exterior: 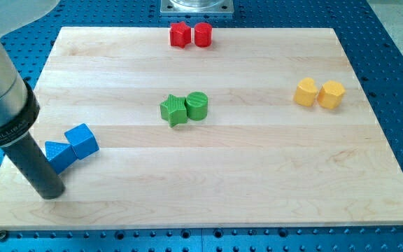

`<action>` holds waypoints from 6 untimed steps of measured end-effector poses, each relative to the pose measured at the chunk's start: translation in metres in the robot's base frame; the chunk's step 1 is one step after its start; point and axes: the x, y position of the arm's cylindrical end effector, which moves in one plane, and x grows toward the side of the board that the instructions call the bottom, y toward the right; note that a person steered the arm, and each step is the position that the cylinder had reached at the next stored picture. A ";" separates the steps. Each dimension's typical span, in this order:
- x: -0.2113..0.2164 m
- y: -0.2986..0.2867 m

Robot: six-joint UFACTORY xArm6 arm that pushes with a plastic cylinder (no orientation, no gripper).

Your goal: Separate the blue blocks

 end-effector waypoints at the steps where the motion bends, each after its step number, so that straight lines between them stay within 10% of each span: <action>1: 0.000 0.000; 6: 0.028 -0.003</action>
